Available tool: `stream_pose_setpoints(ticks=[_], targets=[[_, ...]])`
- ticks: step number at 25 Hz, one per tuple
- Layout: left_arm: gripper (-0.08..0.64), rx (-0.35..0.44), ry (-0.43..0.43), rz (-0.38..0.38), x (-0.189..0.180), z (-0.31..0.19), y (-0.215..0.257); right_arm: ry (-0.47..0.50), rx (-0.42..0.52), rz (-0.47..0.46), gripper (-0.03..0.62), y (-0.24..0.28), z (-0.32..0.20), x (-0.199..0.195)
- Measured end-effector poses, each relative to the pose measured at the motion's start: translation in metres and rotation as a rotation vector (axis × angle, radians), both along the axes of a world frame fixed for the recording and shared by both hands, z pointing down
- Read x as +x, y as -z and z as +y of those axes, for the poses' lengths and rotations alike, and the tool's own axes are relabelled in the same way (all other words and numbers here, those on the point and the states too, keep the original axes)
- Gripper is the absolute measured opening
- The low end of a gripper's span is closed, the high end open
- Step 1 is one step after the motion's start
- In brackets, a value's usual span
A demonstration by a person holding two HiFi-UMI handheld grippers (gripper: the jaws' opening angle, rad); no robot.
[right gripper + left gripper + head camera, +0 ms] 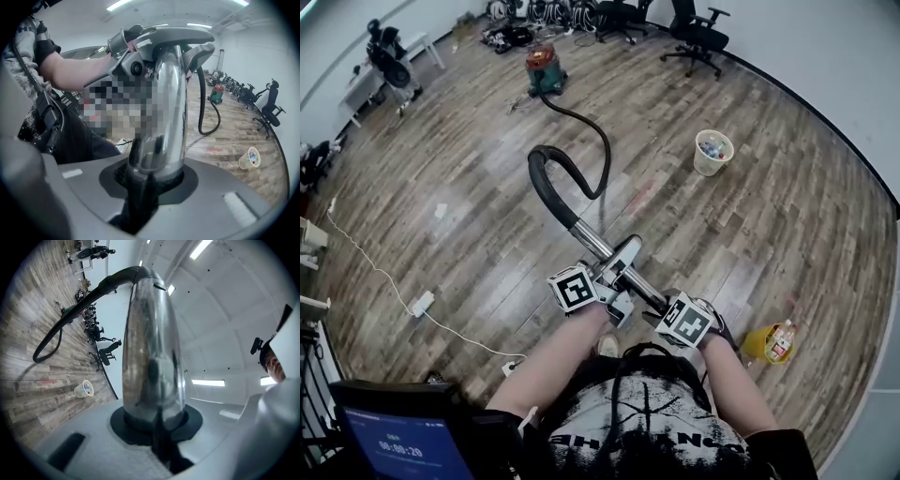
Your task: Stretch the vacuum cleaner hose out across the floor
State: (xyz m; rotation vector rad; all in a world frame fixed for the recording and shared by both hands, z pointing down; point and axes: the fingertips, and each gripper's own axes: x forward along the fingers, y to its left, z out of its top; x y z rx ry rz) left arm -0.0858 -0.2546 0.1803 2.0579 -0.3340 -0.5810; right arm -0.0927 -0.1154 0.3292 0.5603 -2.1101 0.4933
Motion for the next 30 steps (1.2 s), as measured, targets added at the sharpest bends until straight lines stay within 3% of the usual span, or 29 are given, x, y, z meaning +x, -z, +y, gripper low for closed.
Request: stream_pose_setpoints(ticks=[3, 7, 12, 16, 20, 24, 30], targets=[[0.049, -0.094, 0.04, -0.026, 0.015, 0.023, -0.013, 0.023, 0.008, -0.007, 0.098, 0.002, 0.021, 0.019], [0.049, -0.155, 0.078, 0.001, 0.05, 0.067, -0.019, 0.06, -0.013, -0.011, 0.098, -0.006, 0.066, 0.059], [0.049, -0.108, 0.111, -0.001, 0.094, 0.122, -0.023, 0.102, -0.037, -0.016, 0.098, -0.015, 0.125, 0.107], [0.049, -0.138, 0.14, -0.027, 0.114, 0.159, -0.033, 0.128, -0.041, -0.026, 0.098, -0.02, 0.163, 0.129], [0.049, -0.151, 0.154, -0.023, 0.125, 0.201, -0.033, 0.149, -0.056, -0.049, 0.098, -0.022, 0.207, 0.137], [0.049, -0.213, 0.164, -0.004, 0.122, 0.223, -0.035, 0.156, -0.055, -0.054, 0.097, -0.022, 0.226, 0.134], [0.049, -0.151, 0.159, -0.042, 0.118, 0.224, -0.032, 0.144, -0.042, -0.062, 0.098, -0.022, 0.229, 0.129]])
